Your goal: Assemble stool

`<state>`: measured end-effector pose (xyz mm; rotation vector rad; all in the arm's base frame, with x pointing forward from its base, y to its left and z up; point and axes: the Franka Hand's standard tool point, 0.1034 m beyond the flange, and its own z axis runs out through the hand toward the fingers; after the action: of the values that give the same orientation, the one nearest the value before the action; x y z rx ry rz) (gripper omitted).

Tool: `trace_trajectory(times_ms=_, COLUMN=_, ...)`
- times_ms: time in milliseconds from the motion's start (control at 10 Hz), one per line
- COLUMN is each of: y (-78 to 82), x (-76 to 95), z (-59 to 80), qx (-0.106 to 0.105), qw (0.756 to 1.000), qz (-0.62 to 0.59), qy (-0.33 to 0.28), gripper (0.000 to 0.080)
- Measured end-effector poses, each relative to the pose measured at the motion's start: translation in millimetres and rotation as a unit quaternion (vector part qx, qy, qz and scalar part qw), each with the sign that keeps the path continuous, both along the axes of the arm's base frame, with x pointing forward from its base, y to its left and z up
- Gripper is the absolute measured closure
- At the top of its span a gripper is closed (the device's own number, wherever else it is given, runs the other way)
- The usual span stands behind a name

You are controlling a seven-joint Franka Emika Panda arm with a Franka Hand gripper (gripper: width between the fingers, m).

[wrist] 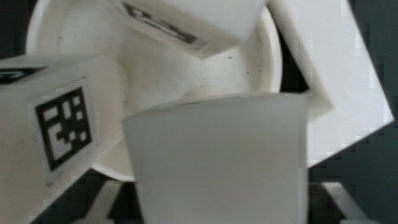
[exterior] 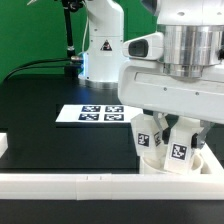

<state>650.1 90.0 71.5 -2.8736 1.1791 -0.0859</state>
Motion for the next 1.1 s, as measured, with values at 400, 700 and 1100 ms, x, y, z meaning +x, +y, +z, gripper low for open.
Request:
trace_trajectory(times_ms=400, y=-1.0, x=-2.1, z=-0.9, qx=0.045, qw=0.984, qz=-0.173, qy=-0.002, gripper=0.0459)
trace_trajectory(times_ms=700, y=-0.7, x=-2.3, z=-0.8, qx=0.052, qw=0.964, qz=-0.261, qy=0.003, gripper=0.0459)
trace_trajectory(times_ms=1100, y=1.2, x=-2.7, z=-1.5, qx=0.092, qw=0.812, qz=-0.576, qy=0.016, gripper=0.0459)
